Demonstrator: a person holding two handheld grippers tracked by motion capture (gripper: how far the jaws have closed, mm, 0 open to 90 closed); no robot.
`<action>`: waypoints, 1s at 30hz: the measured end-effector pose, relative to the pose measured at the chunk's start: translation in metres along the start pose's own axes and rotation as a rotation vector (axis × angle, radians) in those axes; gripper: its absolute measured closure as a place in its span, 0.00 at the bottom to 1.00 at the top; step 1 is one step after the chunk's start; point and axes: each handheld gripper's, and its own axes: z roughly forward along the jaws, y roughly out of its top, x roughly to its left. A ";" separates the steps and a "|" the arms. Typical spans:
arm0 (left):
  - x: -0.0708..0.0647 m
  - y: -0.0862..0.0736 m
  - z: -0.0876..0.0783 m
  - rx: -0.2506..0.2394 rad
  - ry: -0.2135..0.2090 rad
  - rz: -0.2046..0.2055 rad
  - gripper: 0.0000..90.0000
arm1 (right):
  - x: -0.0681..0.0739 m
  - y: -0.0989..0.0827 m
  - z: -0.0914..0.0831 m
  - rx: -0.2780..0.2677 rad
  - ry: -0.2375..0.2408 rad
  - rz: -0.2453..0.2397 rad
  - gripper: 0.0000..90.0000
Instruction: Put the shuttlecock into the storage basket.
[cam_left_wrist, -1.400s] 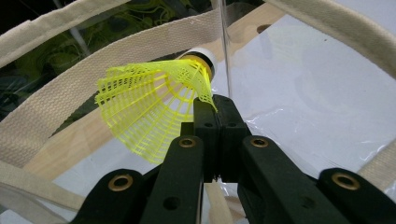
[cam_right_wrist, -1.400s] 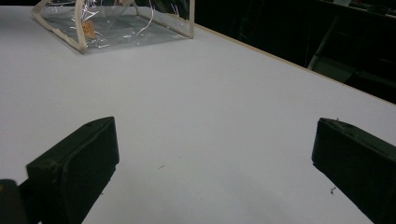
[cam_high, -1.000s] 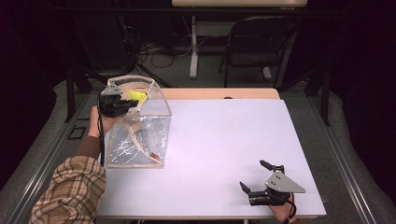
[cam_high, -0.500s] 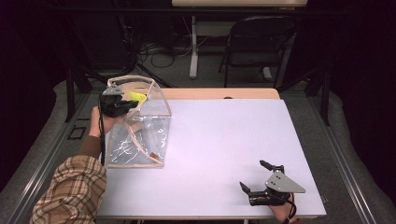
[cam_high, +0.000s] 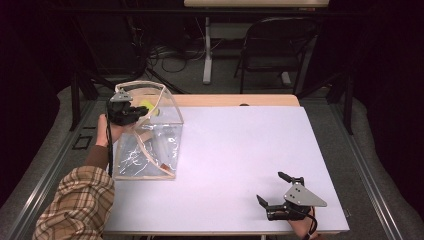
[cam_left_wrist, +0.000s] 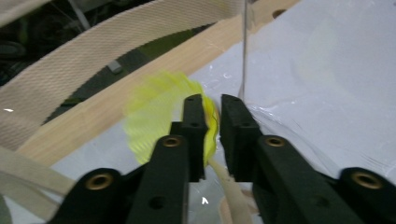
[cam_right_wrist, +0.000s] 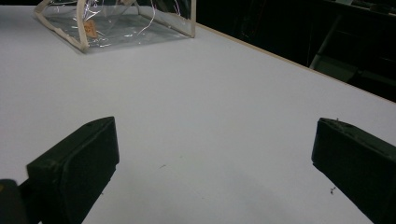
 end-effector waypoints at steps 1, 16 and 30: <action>0.000 0.000 0.000 0.000 0.000 0.000 0.82 | 0.000 0.000 0.000 0.000 -0.001 0.000 0.01; 0.000 0.005 -0.023 -0.078 0.064 -0.052 0.35 | -0.001 -0.002 -0.001 -0.002 -0.002 0.009 0.01; -0.013 0.012 -0.045 -0.142 0.064 -0.063 0.14 | -0.002 -0.002 0.000 -0.001 0.002 0.011 0.01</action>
